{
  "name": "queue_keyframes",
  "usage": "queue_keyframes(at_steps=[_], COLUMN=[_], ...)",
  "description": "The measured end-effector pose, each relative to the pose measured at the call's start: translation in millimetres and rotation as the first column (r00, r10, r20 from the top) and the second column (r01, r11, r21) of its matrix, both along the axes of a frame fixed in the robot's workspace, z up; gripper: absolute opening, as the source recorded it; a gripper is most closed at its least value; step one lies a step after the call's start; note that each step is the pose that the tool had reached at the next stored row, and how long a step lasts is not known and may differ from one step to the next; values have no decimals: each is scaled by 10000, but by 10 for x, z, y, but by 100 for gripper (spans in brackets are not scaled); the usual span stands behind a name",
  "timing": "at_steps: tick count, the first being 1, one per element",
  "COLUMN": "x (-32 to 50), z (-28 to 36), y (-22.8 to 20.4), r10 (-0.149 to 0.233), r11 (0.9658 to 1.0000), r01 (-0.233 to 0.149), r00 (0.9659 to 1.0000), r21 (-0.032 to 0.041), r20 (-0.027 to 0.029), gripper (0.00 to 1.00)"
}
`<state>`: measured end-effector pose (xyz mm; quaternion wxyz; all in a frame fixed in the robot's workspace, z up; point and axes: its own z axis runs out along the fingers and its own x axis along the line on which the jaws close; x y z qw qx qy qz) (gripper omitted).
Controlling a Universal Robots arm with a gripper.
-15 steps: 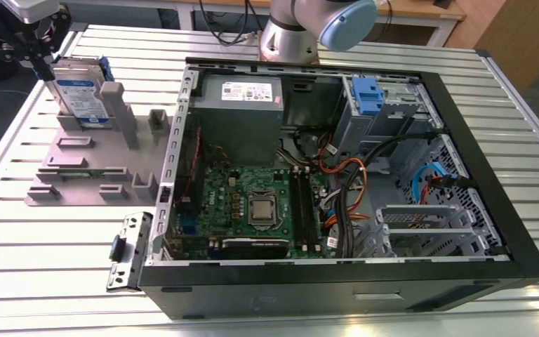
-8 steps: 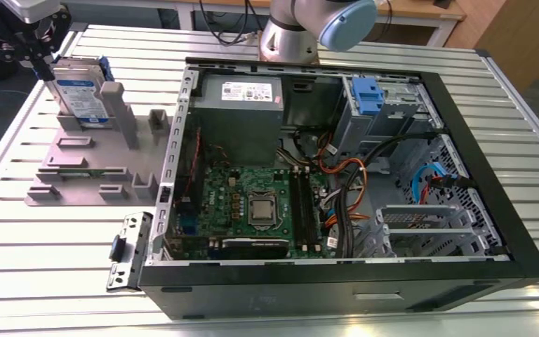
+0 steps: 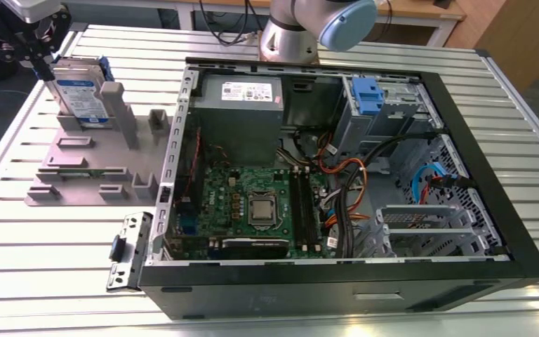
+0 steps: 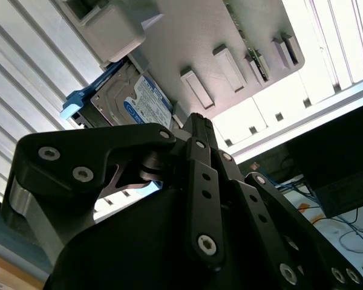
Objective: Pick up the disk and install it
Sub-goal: 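Pick up the disk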
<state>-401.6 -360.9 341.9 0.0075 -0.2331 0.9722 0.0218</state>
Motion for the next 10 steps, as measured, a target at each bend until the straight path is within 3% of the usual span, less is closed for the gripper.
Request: queue_keyframes(at_steps=[10], x=[0], z=[0], y=[0], r10=[50], r11=[10000], r01=[-50], r00=[10000], r21=[0], r20=[0], gripper=[10])
